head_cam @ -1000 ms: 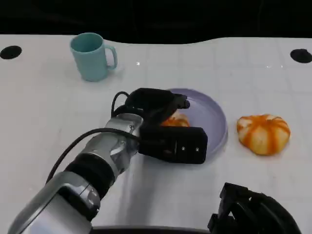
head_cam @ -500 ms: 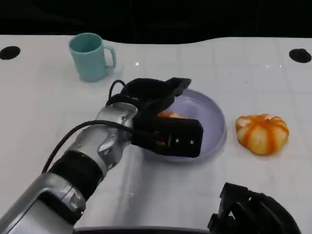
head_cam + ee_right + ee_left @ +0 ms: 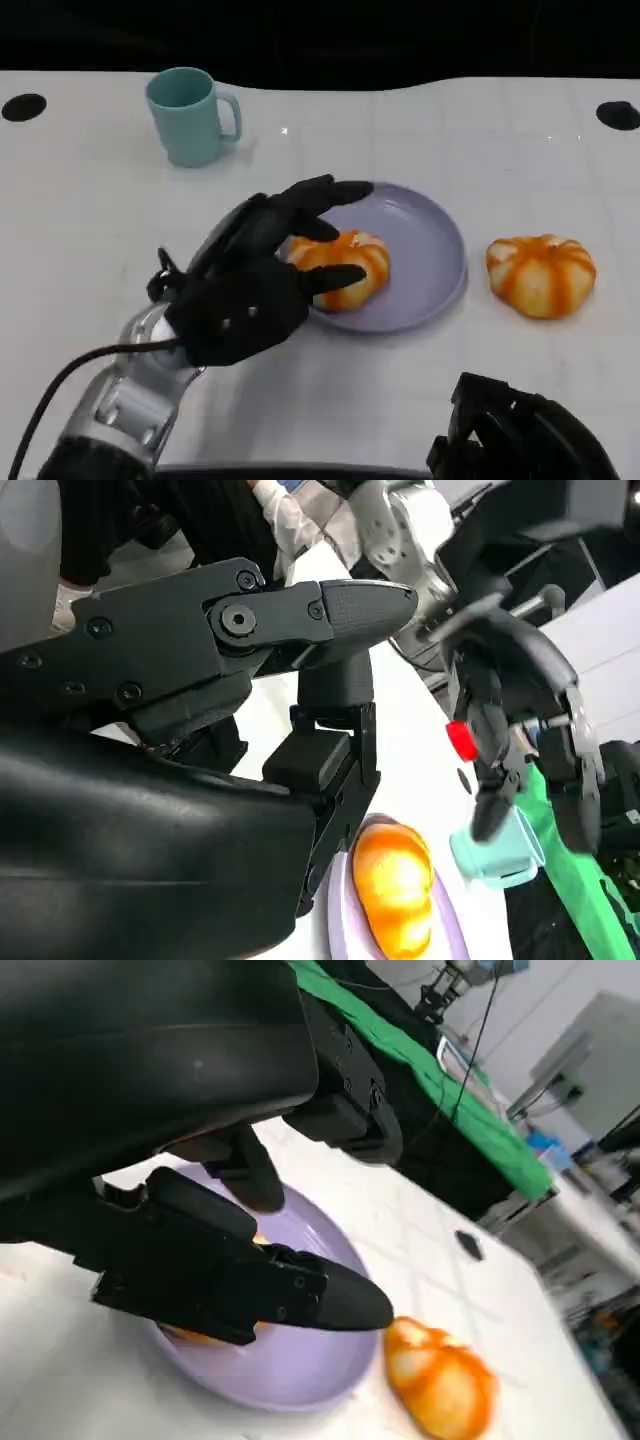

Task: Grasp the bread from the table and place it into the plate.

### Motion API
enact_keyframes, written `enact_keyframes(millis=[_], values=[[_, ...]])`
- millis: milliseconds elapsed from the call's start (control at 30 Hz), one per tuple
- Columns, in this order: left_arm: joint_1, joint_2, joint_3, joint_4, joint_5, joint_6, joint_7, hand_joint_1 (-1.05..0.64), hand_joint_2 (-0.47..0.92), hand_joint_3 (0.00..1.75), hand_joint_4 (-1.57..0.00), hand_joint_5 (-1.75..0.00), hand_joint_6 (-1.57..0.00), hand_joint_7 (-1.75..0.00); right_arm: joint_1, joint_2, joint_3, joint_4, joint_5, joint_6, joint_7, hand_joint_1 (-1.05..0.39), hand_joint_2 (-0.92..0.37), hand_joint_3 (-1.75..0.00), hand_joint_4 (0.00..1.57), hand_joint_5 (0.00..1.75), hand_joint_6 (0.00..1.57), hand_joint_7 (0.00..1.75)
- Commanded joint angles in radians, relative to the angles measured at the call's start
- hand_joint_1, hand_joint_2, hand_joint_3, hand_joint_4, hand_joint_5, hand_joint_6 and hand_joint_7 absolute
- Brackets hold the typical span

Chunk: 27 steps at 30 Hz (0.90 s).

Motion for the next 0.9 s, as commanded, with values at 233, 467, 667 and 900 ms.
enact_keyframes(millis=[233,467,667,900], values=[[0.270,-0.053,0.092,-0.214,-0.284,0.000,-0.129,-0.50,0.92,0.26,-0.69,-1.75,-0.45,-1.74,0.006,-0.014,-0.008,-0.016,0.004,0.007,-0.006,-0.71,-0.92,-0.24,0.86,1.61,0.77,1.39],[0.433,-0.057,0.116,-0.354,-0.446,0.120,-0.227,-0.49,0.92,0.22,-0.71,-1.75,-0.49,-1.75,0.002,-0.012,-0.005,-0.003,0.004,-0.005,0.007,-0.71,-0.92,-0.24,0.86,1.61,0.76,1.40],[0.531,-0.029,0.131,-0.422,-0.577,0.229,-0.352,-0.61,0.92,0.12,-0.74,-1.75,-0.54,-1.75,-0.004,-0.014,-0.006,0.000,0.007,0.002,0.006,-0.71,-0.92,-0.23,0.86,1.61,0.77,1.39],[0.606,-0.051,0.144,-0.460,-0.653,0.292,-0.392,-0.57,0.92,0.14,-0.76,-1.75,-0.55,-1.75,0.000,-0.015,-0.012,0.002,0.014,-0.001,0.015,-0.70,-0.92,-0.23,0.86,1.61,0.77,1.38]])
